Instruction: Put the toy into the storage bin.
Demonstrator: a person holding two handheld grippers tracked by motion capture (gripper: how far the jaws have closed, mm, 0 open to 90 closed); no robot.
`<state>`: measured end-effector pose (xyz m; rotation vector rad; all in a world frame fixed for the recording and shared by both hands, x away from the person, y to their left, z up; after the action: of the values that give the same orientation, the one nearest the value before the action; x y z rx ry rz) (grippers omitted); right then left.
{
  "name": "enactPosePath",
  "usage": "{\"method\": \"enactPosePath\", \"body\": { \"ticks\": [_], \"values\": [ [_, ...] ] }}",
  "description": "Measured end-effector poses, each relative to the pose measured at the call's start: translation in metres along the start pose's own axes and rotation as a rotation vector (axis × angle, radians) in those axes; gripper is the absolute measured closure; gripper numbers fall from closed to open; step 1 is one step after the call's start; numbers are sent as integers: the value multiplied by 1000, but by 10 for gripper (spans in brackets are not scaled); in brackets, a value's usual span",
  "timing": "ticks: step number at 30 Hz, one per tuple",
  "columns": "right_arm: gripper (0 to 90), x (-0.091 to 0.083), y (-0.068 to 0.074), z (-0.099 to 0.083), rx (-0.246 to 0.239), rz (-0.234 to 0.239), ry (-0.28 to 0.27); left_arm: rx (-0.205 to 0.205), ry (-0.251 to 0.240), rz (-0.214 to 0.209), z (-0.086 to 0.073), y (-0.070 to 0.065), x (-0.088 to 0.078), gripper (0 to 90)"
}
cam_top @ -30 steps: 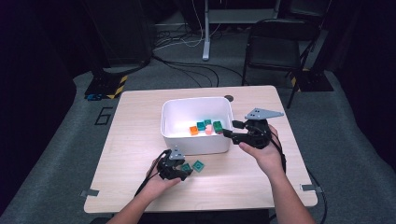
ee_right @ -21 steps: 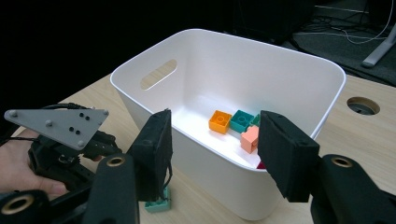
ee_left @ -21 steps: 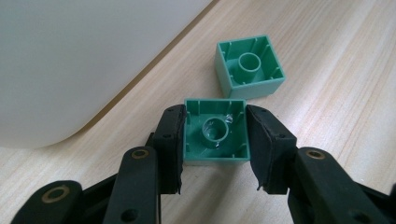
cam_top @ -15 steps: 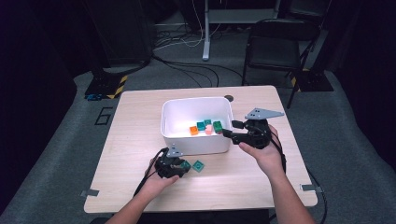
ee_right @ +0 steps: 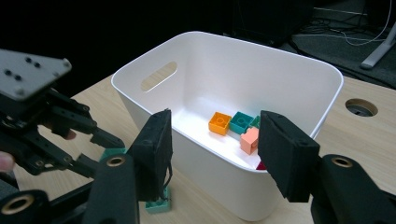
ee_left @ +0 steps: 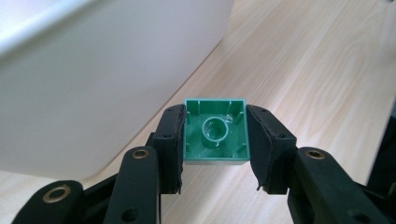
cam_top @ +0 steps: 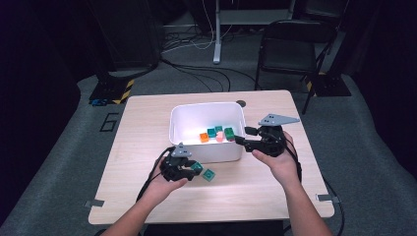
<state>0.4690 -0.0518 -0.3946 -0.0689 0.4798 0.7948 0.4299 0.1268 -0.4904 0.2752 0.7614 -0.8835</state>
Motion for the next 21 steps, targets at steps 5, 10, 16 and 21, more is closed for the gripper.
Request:
{"method": "enactPosePath", "body": {
  "ticks": [5, 10, 16, 21],
  "values": [
    [445, 0, -1, 0, 1, -1, -1, 11, -13, 10, 19, 3, -15, 587],
    [445, 0, -2, 0, 2, -4, -1, -12, -34, -1, 38, 9, -27, 587],
    [445, 0, -3, -1, 7, -8, 0, -22, -50, -12, 51, 15, -34, 587],
    [445, -1, -4, -1, 10, -9, -2, -30, -72, 7, 65, 26, -41, 588]
  ]
}}
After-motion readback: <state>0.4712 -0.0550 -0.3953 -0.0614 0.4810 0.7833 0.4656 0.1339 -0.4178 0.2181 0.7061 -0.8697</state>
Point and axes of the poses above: each handheld gripper's, and its own axes: x roughly forward along the jaws, z roughly out of its top, y roughly to its left, the point moved 10 cm from there along x, roughly forward along the jaws, and after that the axes turned 1 degree about -x, right-handed, at the moved point
